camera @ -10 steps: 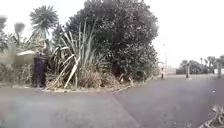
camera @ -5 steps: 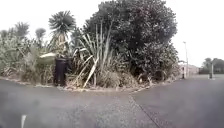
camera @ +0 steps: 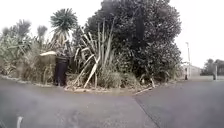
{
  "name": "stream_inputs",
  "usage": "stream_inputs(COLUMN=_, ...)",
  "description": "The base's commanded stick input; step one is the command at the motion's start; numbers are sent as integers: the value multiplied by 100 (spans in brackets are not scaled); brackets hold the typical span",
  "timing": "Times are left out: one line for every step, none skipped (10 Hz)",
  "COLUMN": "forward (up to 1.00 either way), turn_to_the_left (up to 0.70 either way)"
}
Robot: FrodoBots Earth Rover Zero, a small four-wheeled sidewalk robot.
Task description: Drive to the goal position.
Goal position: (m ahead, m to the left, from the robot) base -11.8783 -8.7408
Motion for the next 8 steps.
stream_inputs(forward=70, turn_to_the_left=0)
stream_inputs(forward=70, turn_to_the_left=0)
stream_inputs(forward=70, turn_to_the_left=0)
stream_inputs(forward=70, turn_to_the_left=0)
stream_inputs(forward=70, turn_to_the_left=0)
stream_inputs(forward=70, turn_to_the_left=0)
stream_inputs(forward=70, turn_to_the_left=3)
stream_inputs(forward=70, turn_to_the_left=5)
